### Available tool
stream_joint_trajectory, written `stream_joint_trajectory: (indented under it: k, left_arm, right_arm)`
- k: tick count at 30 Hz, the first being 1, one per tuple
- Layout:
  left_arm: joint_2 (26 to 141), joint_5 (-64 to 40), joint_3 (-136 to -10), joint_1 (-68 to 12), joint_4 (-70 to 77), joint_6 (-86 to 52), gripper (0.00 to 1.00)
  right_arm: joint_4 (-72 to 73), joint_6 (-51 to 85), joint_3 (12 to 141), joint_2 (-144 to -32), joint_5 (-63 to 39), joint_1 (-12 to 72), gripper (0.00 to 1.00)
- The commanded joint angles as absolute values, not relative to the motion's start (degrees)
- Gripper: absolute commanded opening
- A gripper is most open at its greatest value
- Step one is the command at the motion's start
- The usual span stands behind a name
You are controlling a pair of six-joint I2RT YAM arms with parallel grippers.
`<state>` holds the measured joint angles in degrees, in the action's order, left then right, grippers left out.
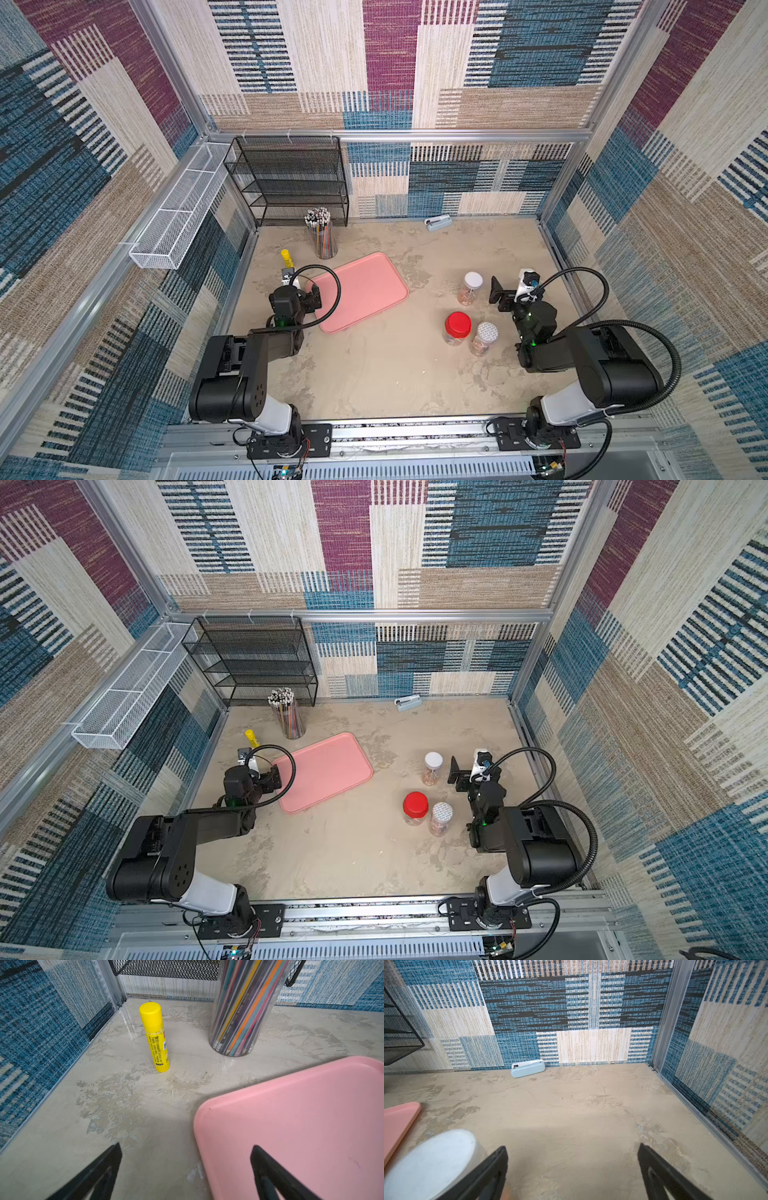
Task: Pour the candies out of the jar
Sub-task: Move the tray at the center of the board.
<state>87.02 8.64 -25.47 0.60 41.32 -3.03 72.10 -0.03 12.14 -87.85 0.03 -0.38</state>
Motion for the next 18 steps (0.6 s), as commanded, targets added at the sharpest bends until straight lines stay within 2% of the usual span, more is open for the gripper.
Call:
stream_joint_trajectory:
  k: [1,18]
  left_arm:
    - [86.84,8.53,-25.49,0.59,41.84,-2.2,0.99]
    - [87.1,8.18,-25.95,0.79,41.4,-2.23,0.99]
  right_arm:
    - [73.07,-0.62,12.25,-87.81,0.04,-0.36,1.0]
    - [72.16,-0.37,12.83,-87.98,-1.05,-1.05,1.0]
